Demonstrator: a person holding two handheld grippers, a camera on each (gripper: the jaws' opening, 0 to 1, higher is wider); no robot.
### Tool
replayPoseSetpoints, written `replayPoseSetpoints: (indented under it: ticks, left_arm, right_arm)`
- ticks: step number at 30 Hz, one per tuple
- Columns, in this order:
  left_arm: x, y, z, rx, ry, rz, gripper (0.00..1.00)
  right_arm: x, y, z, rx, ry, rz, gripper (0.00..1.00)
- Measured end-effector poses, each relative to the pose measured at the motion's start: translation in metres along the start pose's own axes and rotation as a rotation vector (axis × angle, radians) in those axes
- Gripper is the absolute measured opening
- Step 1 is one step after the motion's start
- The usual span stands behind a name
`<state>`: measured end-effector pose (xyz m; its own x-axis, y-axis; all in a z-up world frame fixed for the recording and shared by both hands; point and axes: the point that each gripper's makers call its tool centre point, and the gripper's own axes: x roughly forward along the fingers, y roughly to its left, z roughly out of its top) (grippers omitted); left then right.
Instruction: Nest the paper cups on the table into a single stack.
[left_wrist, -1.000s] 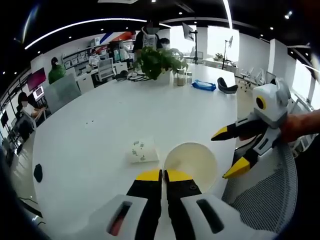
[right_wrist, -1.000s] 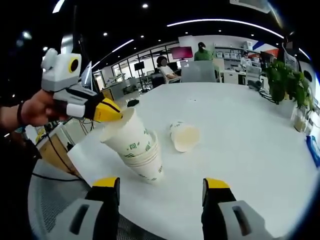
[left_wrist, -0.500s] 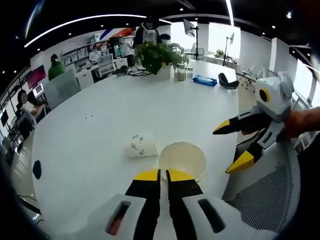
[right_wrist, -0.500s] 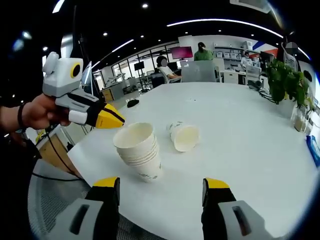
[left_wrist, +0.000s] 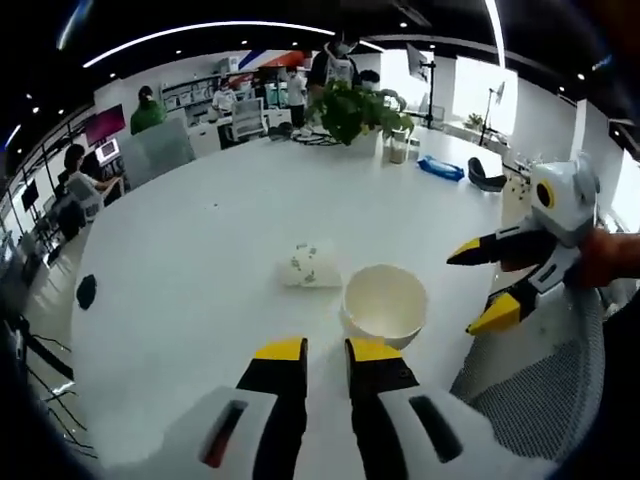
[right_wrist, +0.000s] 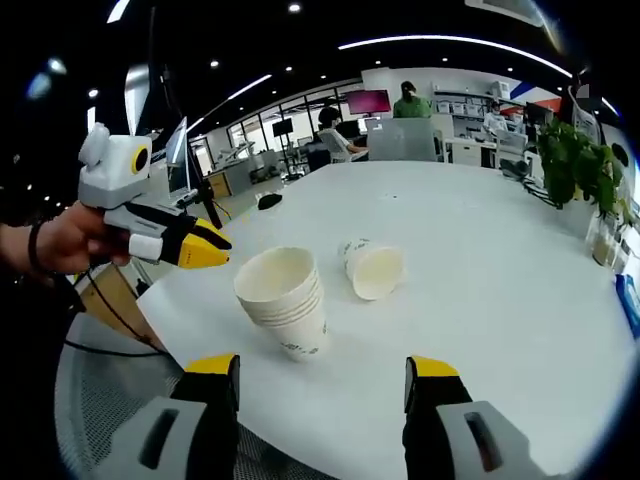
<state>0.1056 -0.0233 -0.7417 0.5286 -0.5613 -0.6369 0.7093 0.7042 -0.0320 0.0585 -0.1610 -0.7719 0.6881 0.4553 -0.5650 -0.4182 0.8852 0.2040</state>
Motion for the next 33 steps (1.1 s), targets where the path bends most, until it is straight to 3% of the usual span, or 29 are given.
replayPoseSetpoints:
  ticks: [5,8,16,19,21,25,33]
  left_arm:
    - [-0.009,-0.007,-0.037,-0.051,0.047,0.014,0.19]
    - [-0.017,-0.012,-0.060,-0.077,0.079,0.027,0.21]
    - [-0.028,-0.020,-0.084,-0.142,0.109,0.077,0.23]
    - [-0.031,-0.017,-0.093,-0.119,0.133,0.102,0.24]
    - [-0.032,-0.015,-0.084,-0.103,0.109,0.124,0.26]
    - [-0.032,-0.004,-0.085,-0.078,0.102,0.179,0.26]
    - [-0.037,0.000,-0.070,-0.024,0.051,0.243,0.30]
  right_arm:
    - [0.001,0.005,0.001,-0.009,-0.001,0.019,0.65]
    - [-0.003,0.004,0.007,0.008,-0.035,0.018,0.65]
    - [-0.009,0.002,0.018,0.078,-0.082,0.026,0.58]
    - [-0.008,0.006,0.020,0.080,-0.071,0.056,0.58]
    - [-0.006,0.007,0.022,0.065,-0.062,0.079,0.60]
    - [0.000,-0.002,0.028,0.023,-0.050,0.094,0.60]
    - [0.011,-0.019,0.044,-0.015,-0.042,0.114,0.59]
